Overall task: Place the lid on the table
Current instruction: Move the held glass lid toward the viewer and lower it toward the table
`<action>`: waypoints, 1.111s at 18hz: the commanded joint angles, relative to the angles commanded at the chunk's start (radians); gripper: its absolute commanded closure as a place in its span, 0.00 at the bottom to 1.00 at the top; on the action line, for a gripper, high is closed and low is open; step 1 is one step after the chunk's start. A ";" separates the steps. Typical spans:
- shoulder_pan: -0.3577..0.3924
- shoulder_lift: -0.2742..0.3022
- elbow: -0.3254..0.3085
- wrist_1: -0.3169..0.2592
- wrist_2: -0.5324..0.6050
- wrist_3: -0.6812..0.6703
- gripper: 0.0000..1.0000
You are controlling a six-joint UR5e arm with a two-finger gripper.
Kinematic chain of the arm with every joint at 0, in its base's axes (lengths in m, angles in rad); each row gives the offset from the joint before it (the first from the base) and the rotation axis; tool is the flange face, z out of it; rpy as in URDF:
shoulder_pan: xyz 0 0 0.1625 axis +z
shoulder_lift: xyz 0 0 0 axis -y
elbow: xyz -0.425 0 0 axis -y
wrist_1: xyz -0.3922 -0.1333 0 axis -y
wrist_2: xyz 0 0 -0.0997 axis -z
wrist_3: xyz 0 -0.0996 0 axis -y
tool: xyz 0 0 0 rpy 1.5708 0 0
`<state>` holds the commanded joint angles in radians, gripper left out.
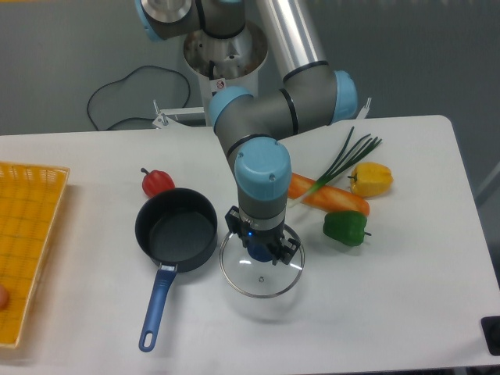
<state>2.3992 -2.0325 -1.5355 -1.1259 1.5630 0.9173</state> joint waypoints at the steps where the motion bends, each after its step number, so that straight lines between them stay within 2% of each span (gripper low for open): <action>1: -0.002 -0.008 -0.002 0.000 0.006 0.002 0.54; 8: -0.006 -0.047 -0.002 0.003 0.031 0.003 0.54; 20: -0.006 -0.080 -0.002 0.043 0.028 0.002 0.53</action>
<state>2.3930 -2.1123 -1.5370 -1.0830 1.5907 0.9189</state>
